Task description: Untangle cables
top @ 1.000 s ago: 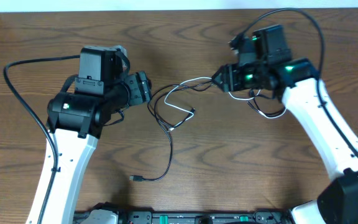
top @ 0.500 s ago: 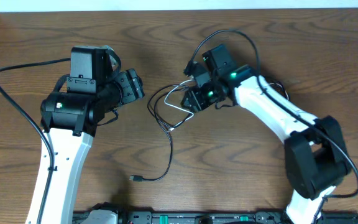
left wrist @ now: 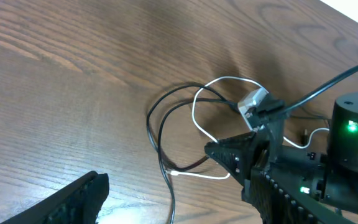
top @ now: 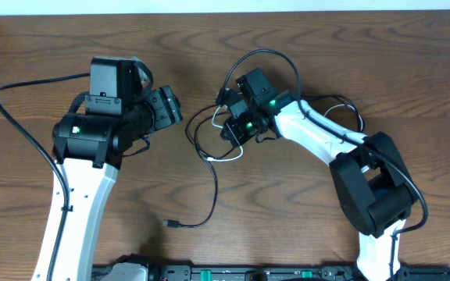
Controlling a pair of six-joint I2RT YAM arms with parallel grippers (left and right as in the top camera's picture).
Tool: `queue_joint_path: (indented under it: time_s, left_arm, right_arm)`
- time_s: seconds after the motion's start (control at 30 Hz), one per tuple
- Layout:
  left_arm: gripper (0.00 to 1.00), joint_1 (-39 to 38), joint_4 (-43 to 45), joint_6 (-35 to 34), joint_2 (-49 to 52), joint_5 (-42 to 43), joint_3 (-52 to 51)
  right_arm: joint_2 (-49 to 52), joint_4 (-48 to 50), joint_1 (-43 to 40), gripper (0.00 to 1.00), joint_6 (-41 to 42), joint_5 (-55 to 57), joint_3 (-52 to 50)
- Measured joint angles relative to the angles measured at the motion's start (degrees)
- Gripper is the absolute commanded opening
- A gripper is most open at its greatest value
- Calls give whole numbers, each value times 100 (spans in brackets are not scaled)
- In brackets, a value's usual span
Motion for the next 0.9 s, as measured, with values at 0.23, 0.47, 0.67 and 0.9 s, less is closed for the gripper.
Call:
queue_joint_path:
  time_s: [0.23, 0.47, 0.67, 0.9]
  left_arm:
    - [78, 0, 0, -26, 0, 11, 0]
    - [79, -2, 92, -26, 0, 13, 0]
    - [90, 0, 1128, -7, 63, 433, -11]
    - [92, -103, 3023, 214, 997, 2367, -15]
  right_arm:
    - [-981, -813, -509, 1, 326, 63, 903]
    - [-2457, -680, -1078, 1, 966, 24, 2417]
    - [-2935, -984, -1231, 1, 1497, -52, 2852]
    - [-2979, -1495, -1281, 1, 1753, -116, 2850]
